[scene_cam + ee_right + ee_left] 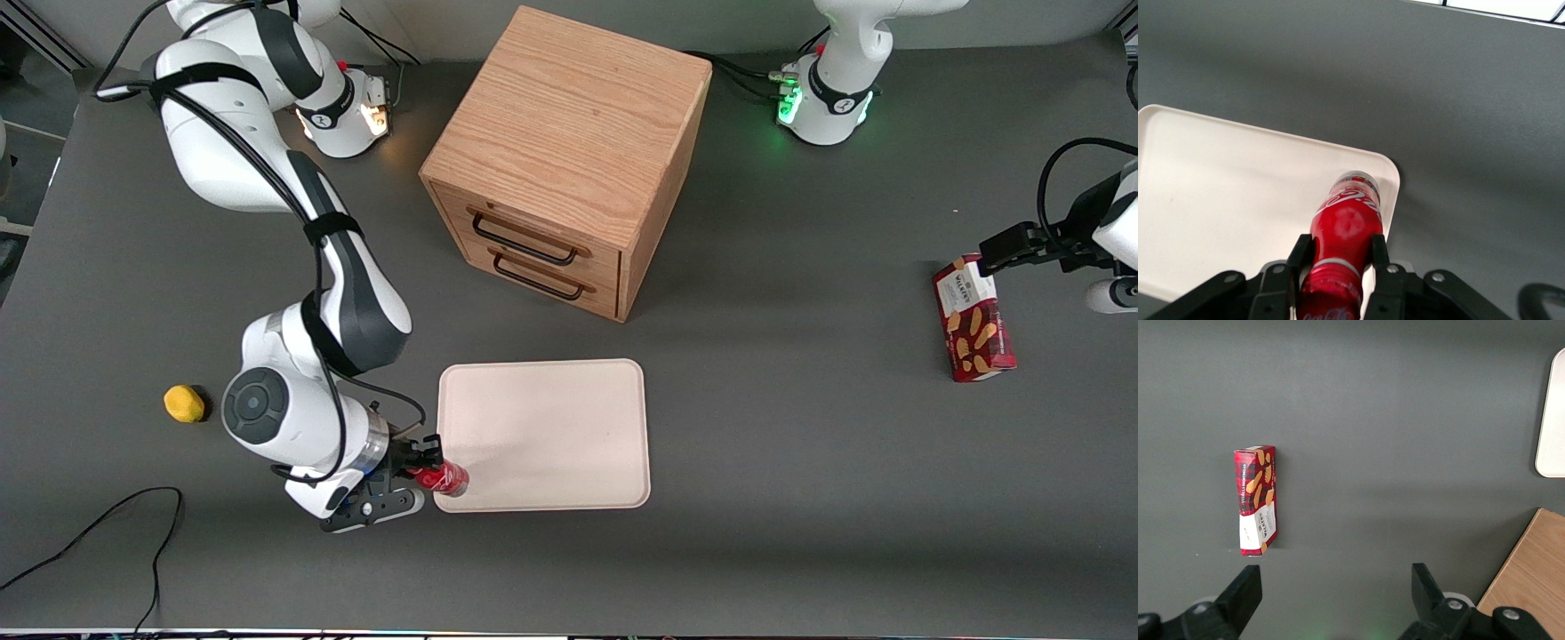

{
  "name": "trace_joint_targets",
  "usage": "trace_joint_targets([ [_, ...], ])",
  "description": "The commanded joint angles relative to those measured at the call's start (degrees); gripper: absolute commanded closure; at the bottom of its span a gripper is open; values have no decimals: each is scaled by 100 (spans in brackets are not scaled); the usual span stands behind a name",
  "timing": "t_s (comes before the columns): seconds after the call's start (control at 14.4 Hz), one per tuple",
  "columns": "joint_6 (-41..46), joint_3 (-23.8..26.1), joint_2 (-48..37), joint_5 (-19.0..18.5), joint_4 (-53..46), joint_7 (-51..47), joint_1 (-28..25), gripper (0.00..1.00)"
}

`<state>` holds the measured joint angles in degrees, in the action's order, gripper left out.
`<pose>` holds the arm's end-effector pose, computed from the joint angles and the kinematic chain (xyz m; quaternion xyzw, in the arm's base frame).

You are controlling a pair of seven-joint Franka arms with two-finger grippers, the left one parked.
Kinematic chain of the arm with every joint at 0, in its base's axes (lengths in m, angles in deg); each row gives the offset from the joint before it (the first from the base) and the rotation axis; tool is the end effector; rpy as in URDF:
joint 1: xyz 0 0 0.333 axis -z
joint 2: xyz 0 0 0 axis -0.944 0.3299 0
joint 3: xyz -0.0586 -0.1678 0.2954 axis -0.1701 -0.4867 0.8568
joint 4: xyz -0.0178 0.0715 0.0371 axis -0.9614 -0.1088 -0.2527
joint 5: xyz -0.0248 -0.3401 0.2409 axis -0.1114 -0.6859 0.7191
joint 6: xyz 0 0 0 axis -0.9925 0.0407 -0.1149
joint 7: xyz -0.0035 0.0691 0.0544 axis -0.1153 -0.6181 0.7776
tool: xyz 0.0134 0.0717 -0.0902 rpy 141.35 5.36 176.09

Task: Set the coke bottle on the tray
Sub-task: 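Lower the bottle upright onto the tray corner and open the right gripper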

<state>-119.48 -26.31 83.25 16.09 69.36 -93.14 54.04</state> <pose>0.7947 0.2722 0.3331 -0.9913 -0.1021 -0.0490 0.0673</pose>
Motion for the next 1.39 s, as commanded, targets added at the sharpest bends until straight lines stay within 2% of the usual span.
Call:
trace_joint_targets([
  [0.0, -386, 22, 35, -121, 172, -269, -70, 81],
  [0.14, -413, 22, 35, -113, 191, -278, -80, 80],
  [0.21, -422, 22, 35, -104, 200, -287, -80, 72],
  [0.28, -422, 22, 35, -104, 200, -365, -80, 44],
  [0.35, -439, 22, 35, -121, 208, -523, -80, 1],
  [0.9, -396, 31, -385, -113, 340, -577, -71, 0],
  [1.11, 52, -48, -1315, -69, 1031, -498, -10, 0],
  [1.25, 35, -232, -2350, 45, 2215, -507, 52, 0],
  [1.32, 44, -433, -2860, 228, 2734, -507, 52, 0],
])
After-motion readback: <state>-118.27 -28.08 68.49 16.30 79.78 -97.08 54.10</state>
